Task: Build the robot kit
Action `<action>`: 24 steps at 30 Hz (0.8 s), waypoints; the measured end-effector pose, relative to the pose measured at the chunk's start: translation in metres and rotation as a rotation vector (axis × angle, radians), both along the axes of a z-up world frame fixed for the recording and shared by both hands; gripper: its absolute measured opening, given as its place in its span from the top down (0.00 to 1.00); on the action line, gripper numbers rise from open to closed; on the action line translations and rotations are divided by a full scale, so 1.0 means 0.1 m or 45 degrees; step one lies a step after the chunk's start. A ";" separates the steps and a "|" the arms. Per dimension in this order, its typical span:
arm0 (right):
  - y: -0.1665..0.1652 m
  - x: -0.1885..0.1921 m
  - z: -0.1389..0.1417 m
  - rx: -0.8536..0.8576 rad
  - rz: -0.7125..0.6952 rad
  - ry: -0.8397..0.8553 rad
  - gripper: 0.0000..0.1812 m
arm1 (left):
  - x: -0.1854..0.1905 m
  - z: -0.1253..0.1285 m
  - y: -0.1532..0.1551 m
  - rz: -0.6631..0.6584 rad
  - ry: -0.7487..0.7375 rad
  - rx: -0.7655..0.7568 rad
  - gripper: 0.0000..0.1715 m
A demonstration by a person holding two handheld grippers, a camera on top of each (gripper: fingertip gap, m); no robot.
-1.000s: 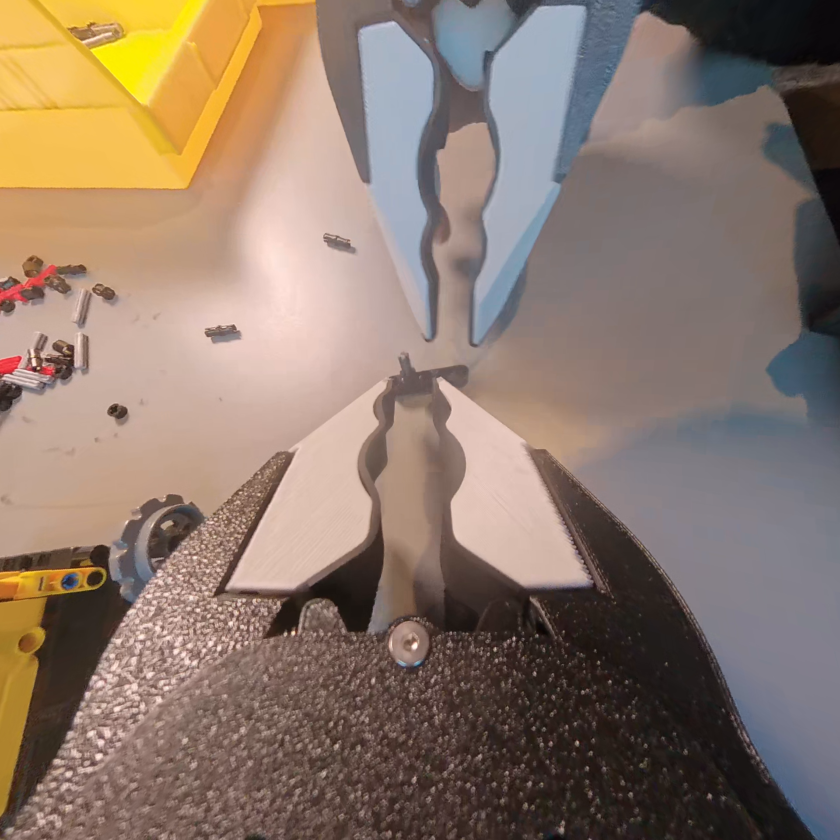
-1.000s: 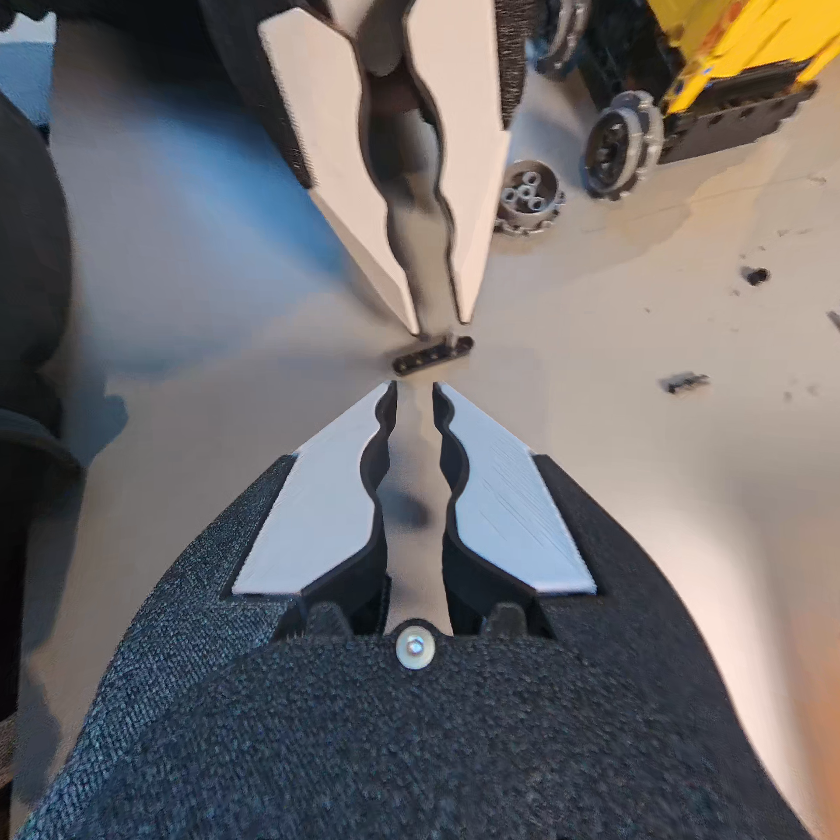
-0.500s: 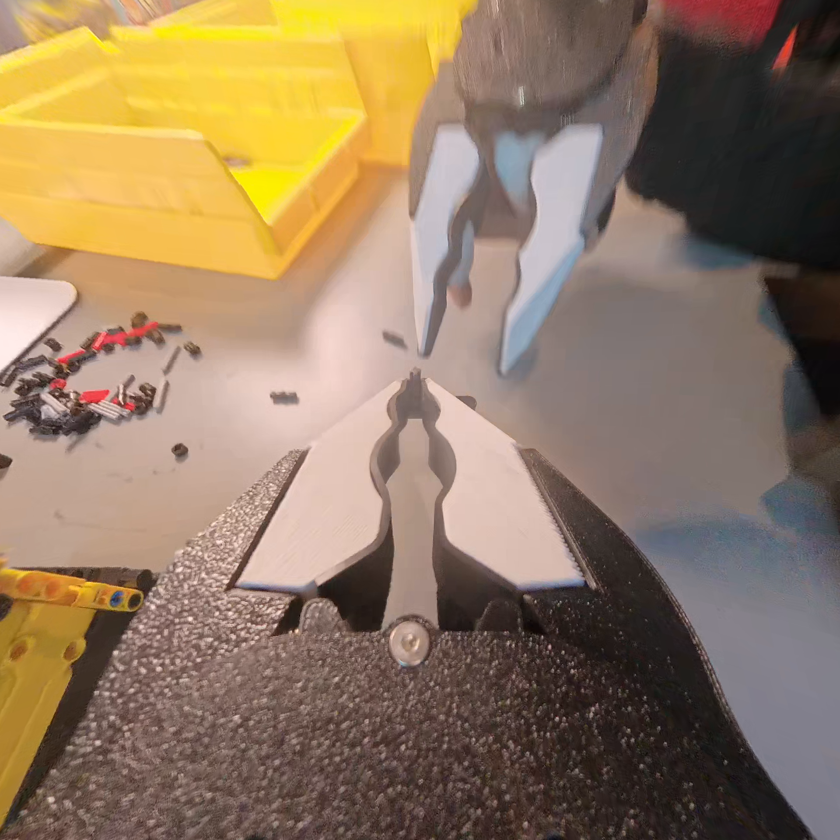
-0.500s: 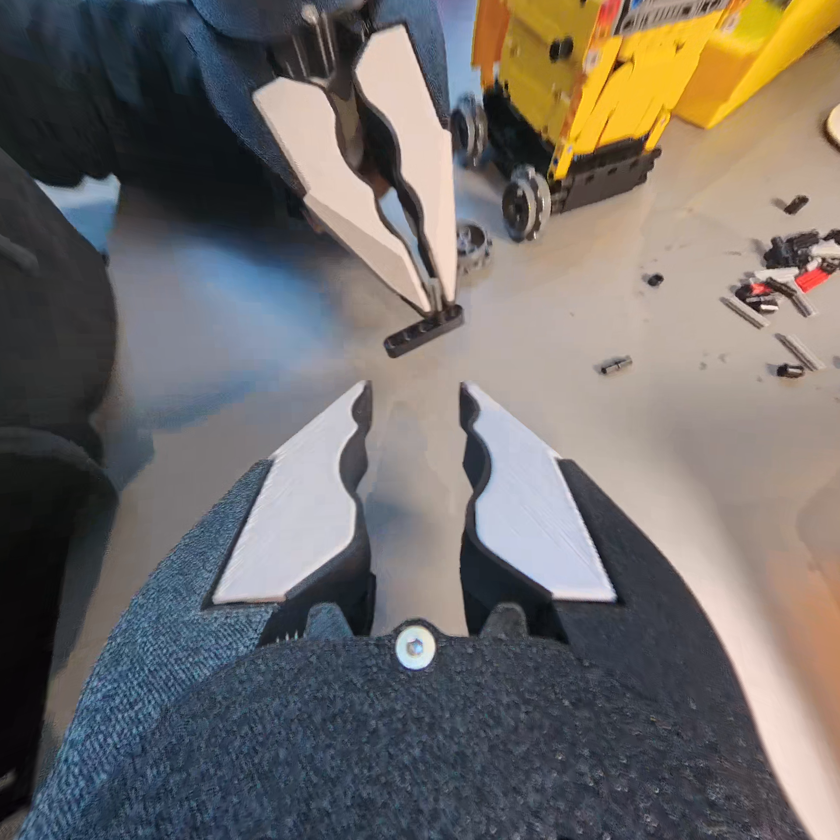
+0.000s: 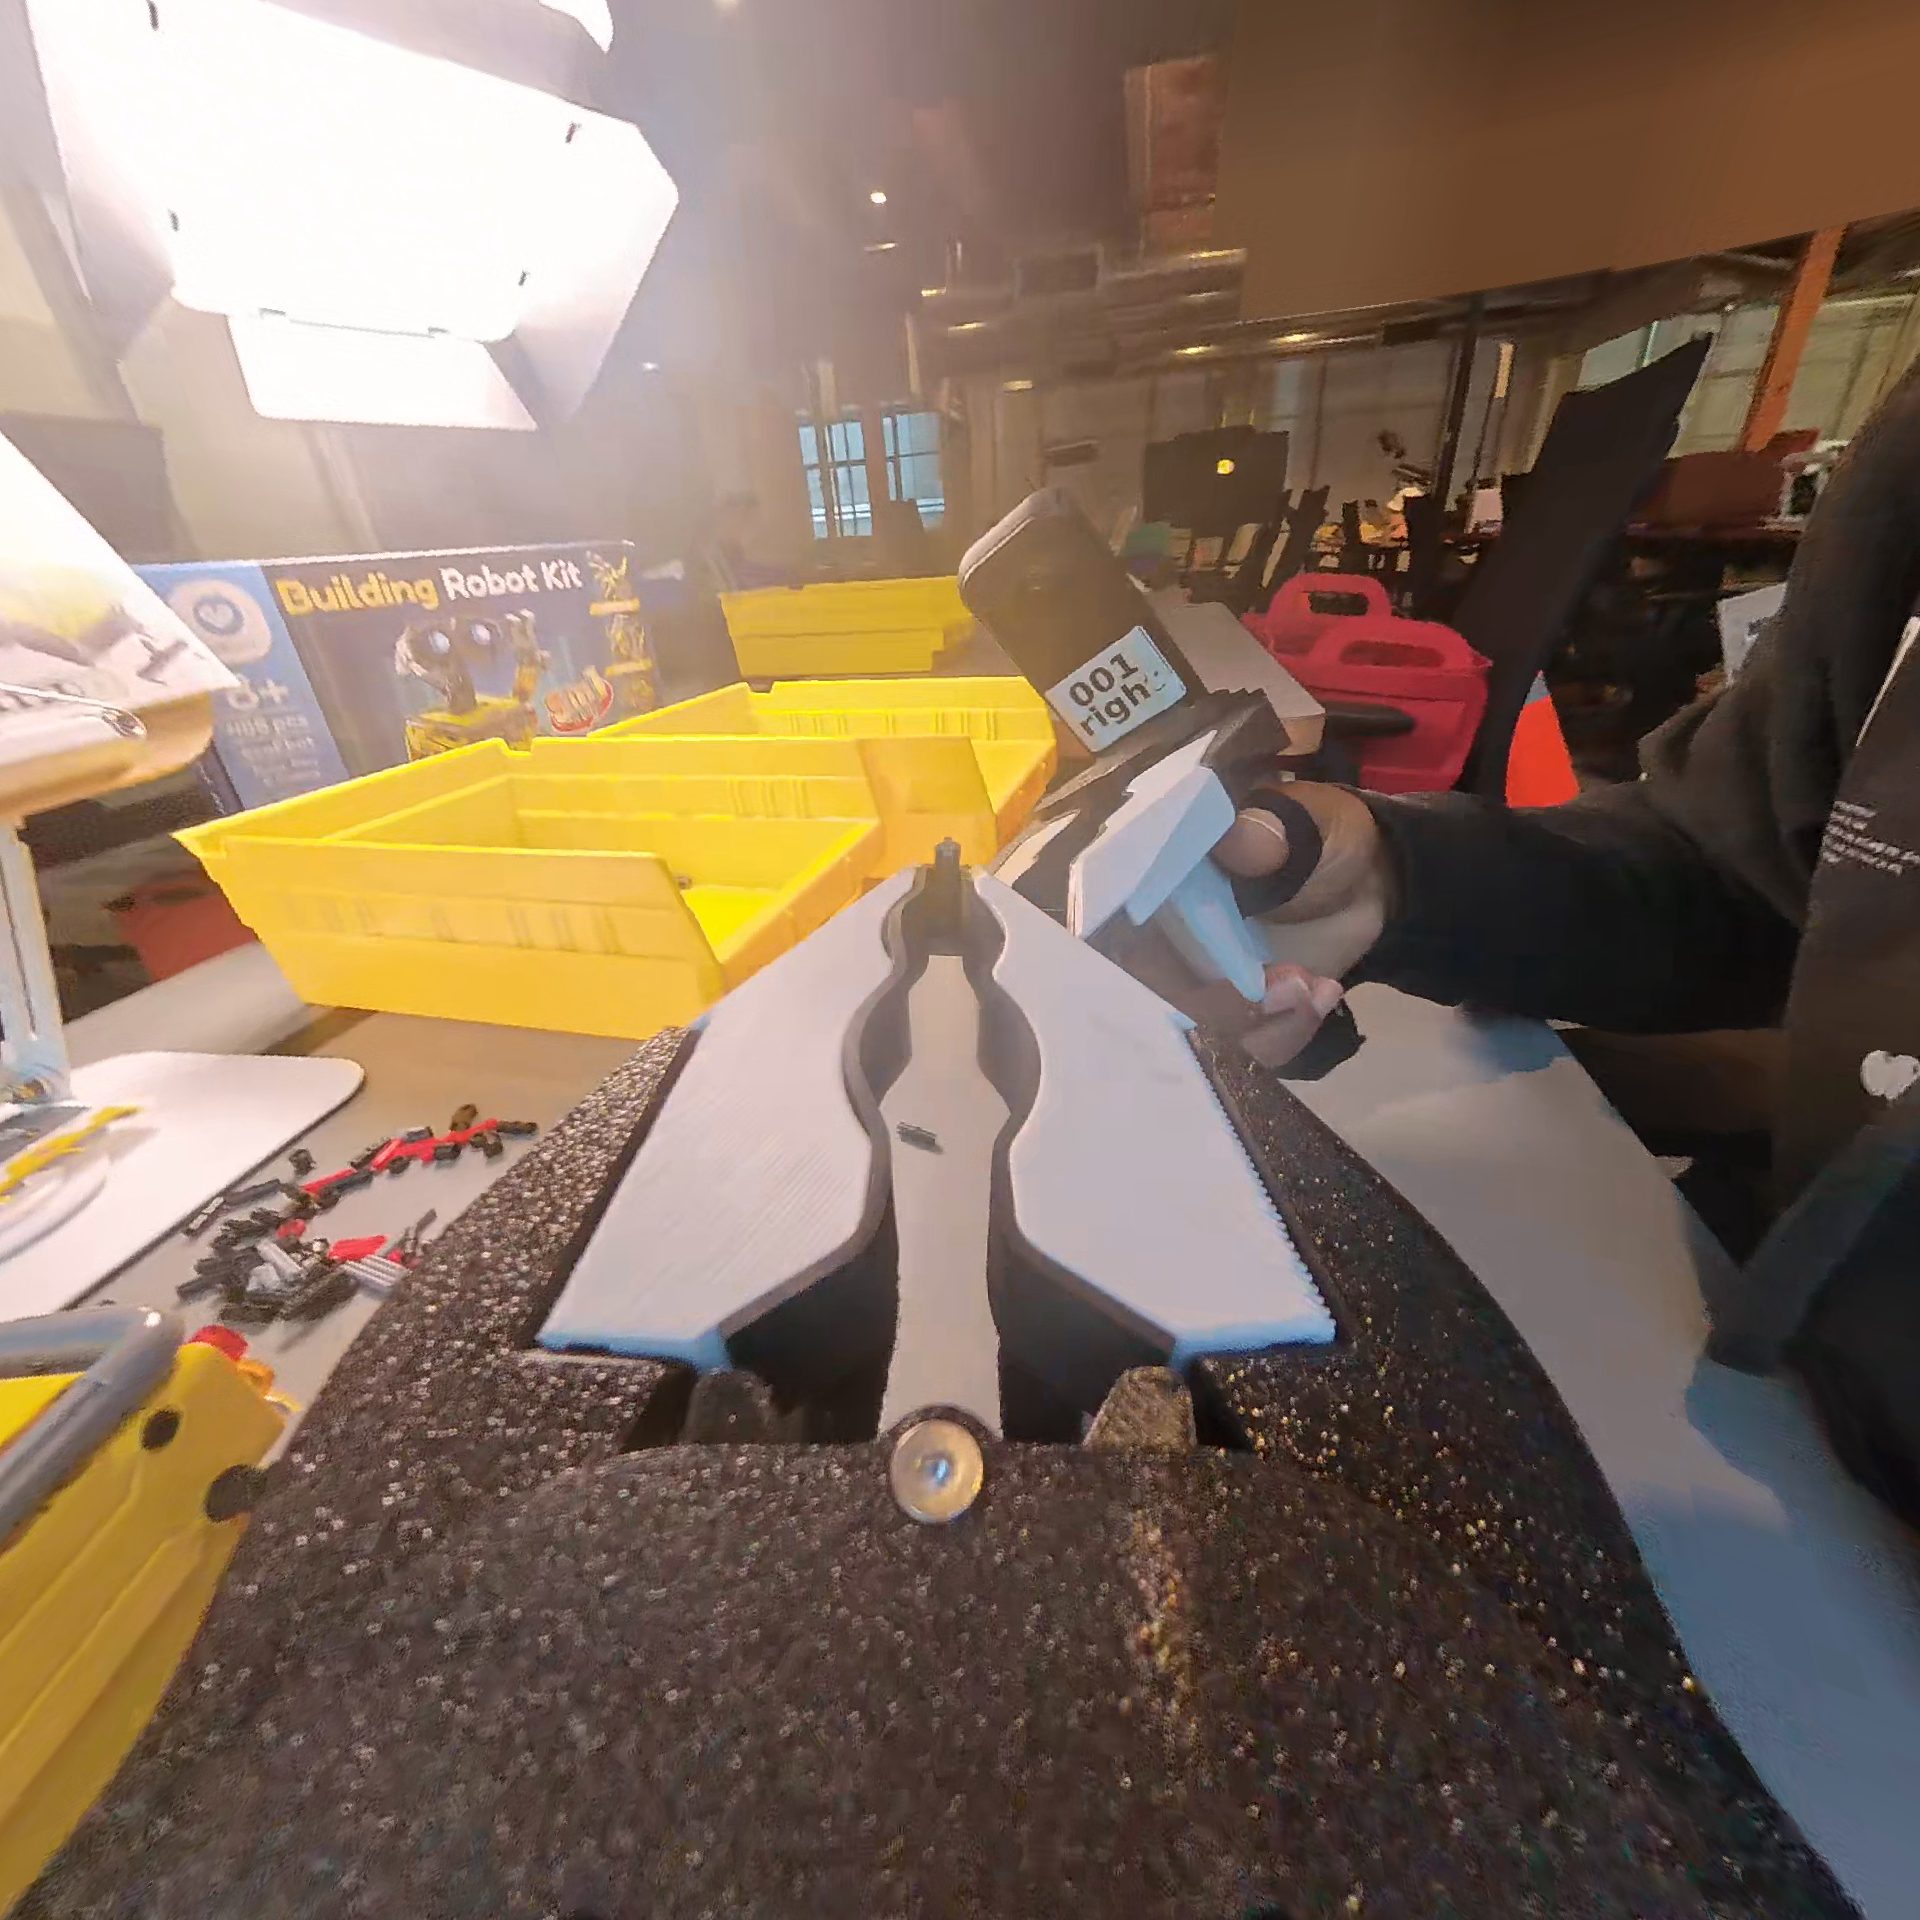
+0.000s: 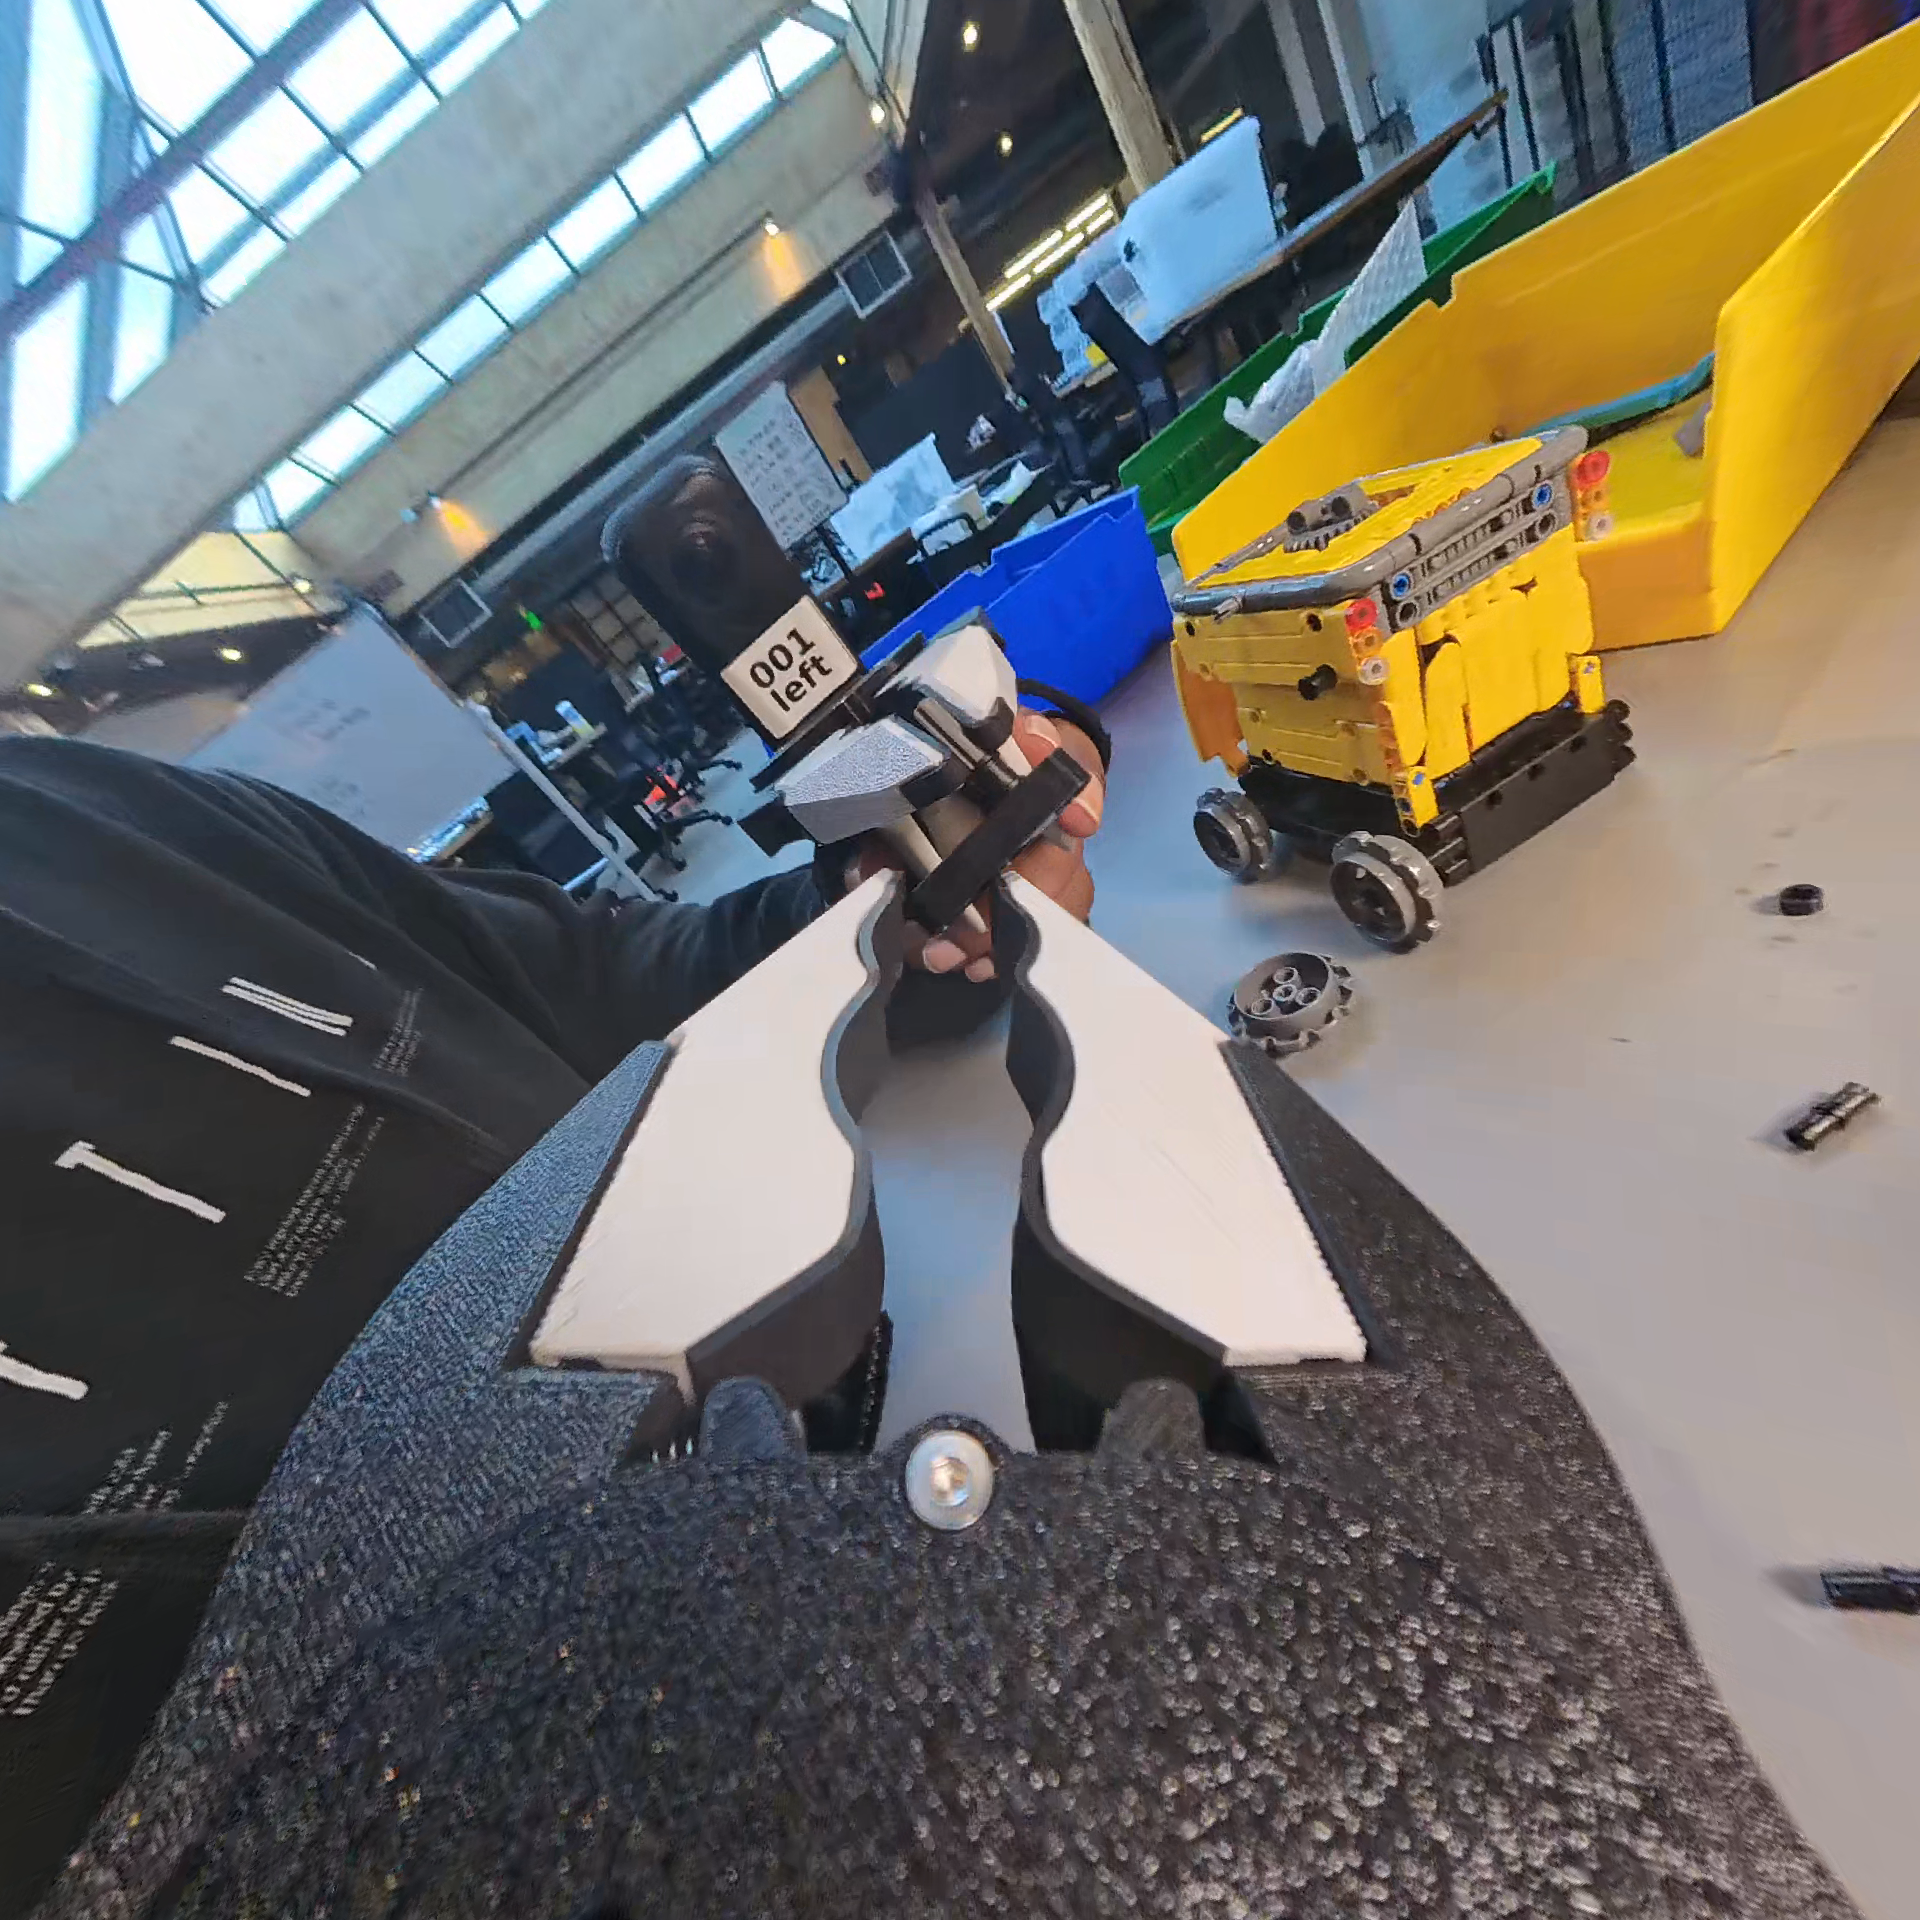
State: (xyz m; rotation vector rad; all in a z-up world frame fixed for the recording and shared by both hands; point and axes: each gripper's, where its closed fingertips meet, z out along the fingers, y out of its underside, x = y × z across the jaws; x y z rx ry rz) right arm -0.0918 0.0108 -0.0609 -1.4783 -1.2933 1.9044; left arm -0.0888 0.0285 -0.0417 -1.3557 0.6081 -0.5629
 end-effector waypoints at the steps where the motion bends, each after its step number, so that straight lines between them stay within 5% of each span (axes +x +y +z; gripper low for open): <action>1: 0.00 0.00 -0.01 0.030 -0.007 -0.001 0.91 | 0.00 0.00 -0.01 0.001 0.019 0.011 0.99; 5: 0.11 0.02 -0.06 0.266 -0.111 -0.035 0.94 | -0.02 -0.06 -0.03 0.007 0.093 0.005 0.96; 14: 0.46 0.16 -0.28 1.290 -0.371 -0.126 0.95 | -0.02 -0.25 0.02 -0.021 0.119 -0.183 0.87; 24: 0.33 0.12 -0.53 1.382 -0.317 -0.168 0.95 | 0.07 -0.62 0.07 -0.050 0.133 -0.523 0.93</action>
